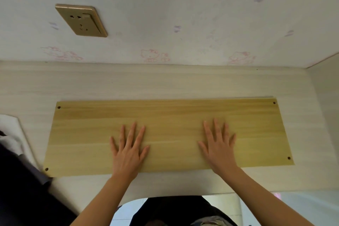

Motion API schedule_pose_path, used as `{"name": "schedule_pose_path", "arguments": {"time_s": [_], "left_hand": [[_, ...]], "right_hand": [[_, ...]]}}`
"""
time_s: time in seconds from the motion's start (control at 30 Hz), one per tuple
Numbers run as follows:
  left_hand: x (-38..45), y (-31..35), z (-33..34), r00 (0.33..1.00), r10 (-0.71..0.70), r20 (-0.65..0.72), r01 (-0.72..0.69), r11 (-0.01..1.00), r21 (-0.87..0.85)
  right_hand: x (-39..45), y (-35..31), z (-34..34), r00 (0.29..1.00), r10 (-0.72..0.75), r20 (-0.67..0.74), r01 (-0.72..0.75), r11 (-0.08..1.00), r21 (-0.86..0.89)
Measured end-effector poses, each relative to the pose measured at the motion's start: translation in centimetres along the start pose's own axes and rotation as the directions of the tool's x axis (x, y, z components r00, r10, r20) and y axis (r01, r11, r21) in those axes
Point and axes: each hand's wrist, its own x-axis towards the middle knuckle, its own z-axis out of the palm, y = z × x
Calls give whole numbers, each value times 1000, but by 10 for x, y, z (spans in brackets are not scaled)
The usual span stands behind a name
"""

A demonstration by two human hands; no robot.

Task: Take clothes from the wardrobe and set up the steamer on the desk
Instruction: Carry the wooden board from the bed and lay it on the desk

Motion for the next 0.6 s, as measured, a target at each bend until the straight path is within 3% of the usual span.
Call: {"name": "schedule_pose_path", "arguments": {"time_s": [0.6], "left_hand": [[24, -11, -10, 1000, -3, 7, 3, 1000, -9]], "right_hand": [[19, -17, 4, 999, 22, -47, -22, 1000, 9]]}}
